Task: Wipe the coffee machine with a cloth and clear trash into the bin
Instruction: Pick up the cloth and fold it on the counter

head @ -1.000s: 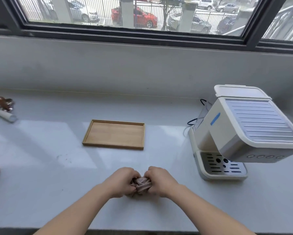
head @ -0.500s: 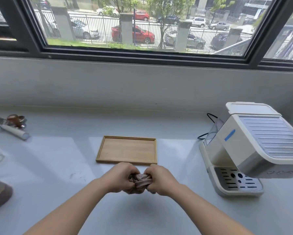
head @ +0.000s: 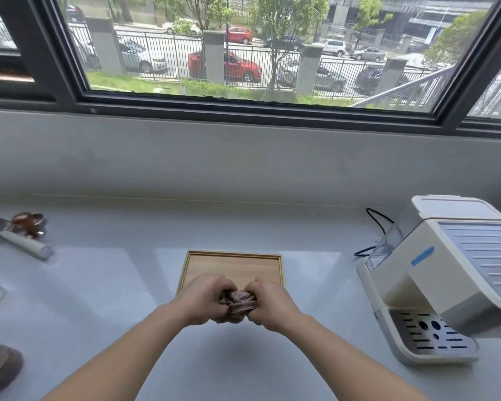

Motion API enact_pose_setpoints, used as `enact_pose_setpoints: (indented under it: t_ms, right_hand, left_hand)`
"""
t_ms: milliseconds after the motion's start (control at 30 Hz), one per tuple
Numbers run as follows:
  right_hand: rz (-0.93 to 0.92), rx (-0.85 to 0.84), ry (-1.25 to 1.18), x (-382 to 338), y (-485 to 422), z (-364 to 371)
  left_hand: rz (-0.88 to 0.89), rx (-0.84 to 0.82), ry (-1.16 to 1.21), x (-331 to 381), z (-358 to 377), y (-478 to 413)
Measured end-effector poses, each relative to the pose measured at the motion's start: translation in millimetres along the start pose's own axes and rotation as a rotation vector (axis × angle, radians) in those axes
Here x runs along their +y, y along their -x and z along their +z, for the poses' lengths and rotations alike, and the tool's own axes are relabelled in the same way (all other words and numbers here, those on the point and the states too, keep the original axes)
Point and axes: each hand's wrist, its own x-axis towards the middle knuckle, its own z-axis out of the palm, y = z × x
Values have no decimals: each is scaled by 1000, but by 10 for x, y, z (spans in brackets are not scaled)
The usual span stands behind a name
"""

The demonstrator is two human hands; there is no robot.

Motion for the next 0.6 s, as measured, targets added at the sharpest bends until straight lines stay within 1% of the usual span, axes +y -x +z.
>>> enact_pose_setpoints:
  t_ms: [133, 267, 333, 600]
  right_hand:
    - [-2, 29, 10, 37, -191, -25]
    - [-7, 49, 19, 109, -370, -39]
    - [-9, 52, 38, 147, -468, -45]
    - [-21, 36, 36, 271, -812, -60]
  left_hand:
    - [-5, 19, -29, -68, -49, -160]
    - [-13, 68, -179, -126, -99, -346]
    - [-12, 85, -215, -158, -117, -443]
    - [-26, 86, -209, -318, -191, -748]
